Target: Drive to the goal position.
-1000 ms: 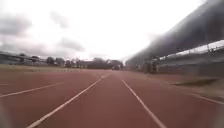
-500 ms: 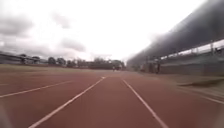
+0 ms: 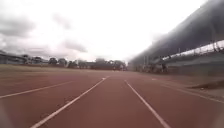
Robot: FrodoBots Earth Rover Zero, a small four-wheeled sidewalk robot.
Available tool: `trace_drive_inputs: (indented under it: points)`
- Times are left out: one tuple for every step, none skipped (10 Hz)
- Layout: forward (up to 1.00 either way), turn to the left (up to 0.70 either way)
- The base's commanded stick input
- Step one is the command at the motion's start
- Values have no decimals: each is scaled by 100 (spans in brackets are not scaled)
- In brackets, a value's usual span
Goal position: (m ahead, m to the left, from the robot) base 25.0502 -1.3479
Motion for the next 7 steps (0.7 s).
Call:
trace_drive_inputs:
  points:
    - [85, -34]
    - [85, -34]
    - [85, -34]
    - [85, -34]
    - [85, -34]
    - [85, -34]
    - [85, -34]
